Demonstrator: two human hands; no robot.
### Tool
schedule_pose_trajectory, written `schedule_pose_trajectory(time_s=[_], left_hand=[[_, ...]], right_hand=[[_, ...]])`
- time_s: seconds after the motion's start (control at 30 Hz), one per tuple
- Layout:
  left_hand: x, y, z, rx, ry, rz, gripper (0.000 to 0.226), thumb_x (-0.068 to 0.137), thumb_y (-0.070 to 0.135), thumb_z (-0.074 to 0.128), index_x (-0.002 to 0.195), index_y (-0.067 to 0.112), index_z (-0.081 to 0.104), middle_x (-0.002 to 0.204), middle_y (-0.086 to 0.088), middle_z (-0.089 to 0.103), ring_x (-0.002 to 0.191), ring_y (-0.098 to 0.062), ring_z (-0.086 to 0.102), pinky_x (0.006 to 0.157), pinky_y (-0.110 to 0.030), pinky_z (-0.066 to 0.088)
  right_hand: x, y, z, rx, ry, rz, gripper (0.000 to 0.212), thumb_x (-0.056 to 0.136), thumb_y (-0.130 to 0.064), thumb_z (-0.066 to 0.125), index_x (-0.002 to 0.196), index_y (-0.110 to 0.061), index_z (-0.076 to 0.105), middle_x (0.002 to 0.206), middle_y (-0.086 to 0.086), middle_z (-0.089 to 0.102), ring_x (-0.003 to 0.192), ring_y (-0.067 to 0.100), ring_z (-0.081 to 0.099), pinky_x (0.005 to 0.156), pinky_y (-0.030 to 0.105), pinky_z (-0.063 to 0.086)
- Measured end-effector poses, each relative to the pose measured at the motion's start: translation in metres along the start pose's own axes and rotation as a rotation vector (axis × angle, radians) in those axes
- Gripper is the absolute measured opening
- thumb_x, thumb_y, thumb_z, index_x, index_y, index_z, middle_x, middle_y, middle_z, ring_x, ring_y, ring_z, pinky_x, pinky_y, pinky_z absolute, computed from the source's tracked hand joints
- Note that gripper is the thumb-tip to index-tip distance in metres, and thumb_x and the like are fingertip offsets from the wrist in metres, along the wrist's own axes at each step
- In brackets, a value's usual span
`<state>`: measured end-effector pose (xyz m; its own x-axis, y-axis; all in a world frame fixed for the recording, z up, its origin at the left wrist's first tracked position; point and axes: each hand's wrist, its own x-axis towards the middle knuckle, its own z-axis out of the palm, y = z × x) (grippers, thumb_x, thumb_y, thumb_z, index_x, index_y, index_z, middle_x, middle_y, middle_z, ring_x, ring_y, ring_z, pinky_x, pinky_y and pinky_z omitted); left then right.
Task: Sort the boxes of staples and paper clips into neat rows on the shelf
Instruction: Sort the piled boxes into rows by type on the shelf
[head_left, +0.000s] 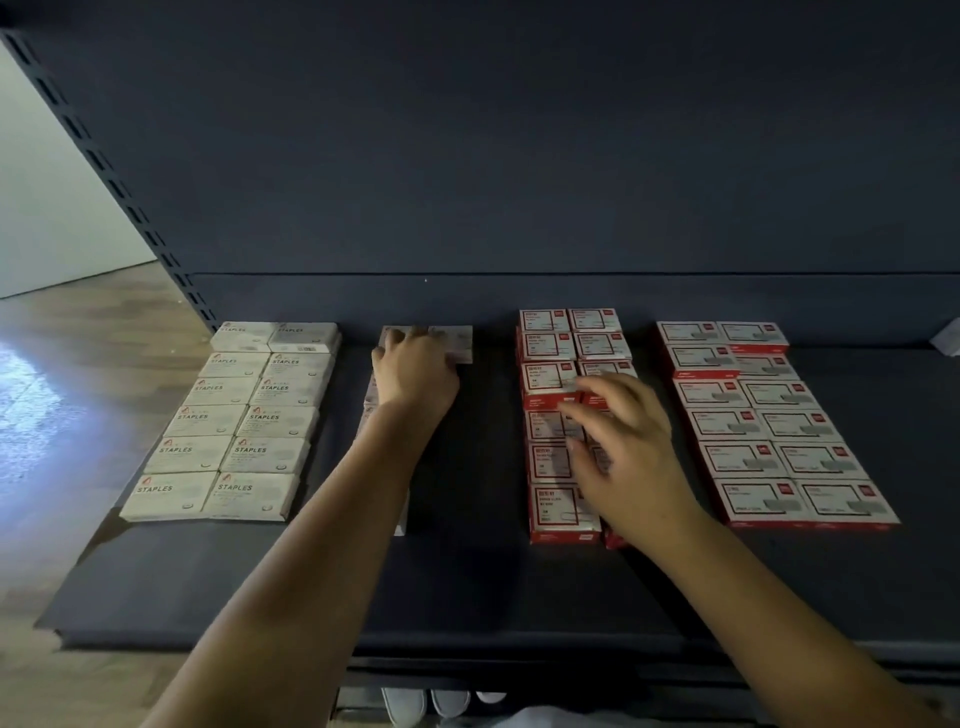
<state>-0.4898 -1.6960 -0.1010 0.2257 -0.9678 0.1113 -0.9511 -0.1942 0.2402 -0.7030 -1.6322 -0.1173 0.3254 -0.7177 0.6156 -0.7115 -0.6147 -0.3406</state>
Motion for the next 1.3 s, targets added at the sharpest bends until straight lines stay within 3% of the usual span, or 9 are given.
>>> schedule_pose_trajectory(time_s=[0.2,0.33,0.57,0.8,1.1,1.2,1.3], left_hand=[[-0.077,0.028,-0.01,-0.217,0.168,0.132,0.036,0.089,0.027,0.052,0.12,0.012,0.06,0.121,-0.008,0.059,0.114,-0.033,0.048,0.093,-0.045,0.042],[-0.105,0.061,-0.016,-0.237,0.319,0.277,0.039,0.083,0.031,0.042,0.107,0.011,0.066,0.104,-0.008,0.066,0.096,-0.033,0.06,0.082,-0.046,0.048],[-0.116,0.129,0.001,-0.191,0.239,0.423,0.043,0.082,0.031,0.037,0.11,0.012,0.064,0.108,-0.007,0.065,0.099,-0.032,0.061,0.082,-0.045,0.048],[-0.122,0.214,0.027,-0.258,0.227,0.49,0.04,0.083,0.027,0.04,0.11,0.012,0.065,0.11,-0.006,0.064,0.096,-0.031,0.061,0.082,-0.045,0.049],[-0.126,0.318,0.075,-0.254,0.085,0.59,0.043,0.085,0.031,0.037,0.112,0.012,0.065,0.113,-0.008,0.062,0.102,-0.031,0.06,0.082,-0.046,0.05],[-0.124,0.35,0.091,-0.259,0.09,0.633,0.04,0.085,0.03,0.04,0.108,0.011,0.067,0.107,-0.007,0.064,0.093,-0.03,0.062,0.078,-0.045,0.052],[-0.118,0.379,0.103,-0.274,0.08,0.65,0.039,0.084,0.029,0.041,0.104,0.012,0.069,0.104,-0.006,0.065,0.088,-0.03,0.063,0.074,-0.046,0.053]], right_hand=[[-0.013,0.03,-0.016,-0.017,0.015,0.072,0.036,0.078,-0.024,0.051,0.104,-0.006,0.068,0.117,0.012,0.058,0.116,0.032,0.042,0.089,0.058,0.042],[-0.022,0.044,-0.029,0.055,0.073,0.094,0.037,0.08,-0.024,0.048,0.103,-0.003,0.068,0.113,0.013,0.06,0.112,0.027,0.044,0.093,0.044,0.041],[-0.037,0.087,-0.067,0.098,0.101,0.091,0.032,0.08,-0.016,0.047,0.1,-0.001,0.068,0.109,0.014,0.061,0.109,0.026,0.047,0.095,0.031,0.039],[-0.063,0.159,-0.128,0.066,0.121,0.184,0.028,0.078,-0.015,0.05,0.096,-0.004,0.07,0.103,0.012,0.064,0.102,0.019,0.046,0.083,0.038,0.043],[-0.096,0.26,-0.193,0.004,0.156,0.32,0.036,0.078,-0.021,0.045,0.095,-0.003,0.071,0.099,0.015,0.065,0.099,0.02,0.047,0.085,0.038,0.045],[-0.107,0.29,-0.214,-0.017,0.172,0.384,0.029,0.075,-0.01,0.053,0.097,-0.002,0.07,0.104,0.018,0.063,0.102,0.022,0.046,0.087,0.038,0.043],[-0.116,0.319,-0.235,-0.054,0.181,0.51,0.032,0.074,0.005,0.063,0.106,-0.001,0.067,0.114,0.021,0.058,0.11,0.036,0.048,0.093,0.04,0.041]])
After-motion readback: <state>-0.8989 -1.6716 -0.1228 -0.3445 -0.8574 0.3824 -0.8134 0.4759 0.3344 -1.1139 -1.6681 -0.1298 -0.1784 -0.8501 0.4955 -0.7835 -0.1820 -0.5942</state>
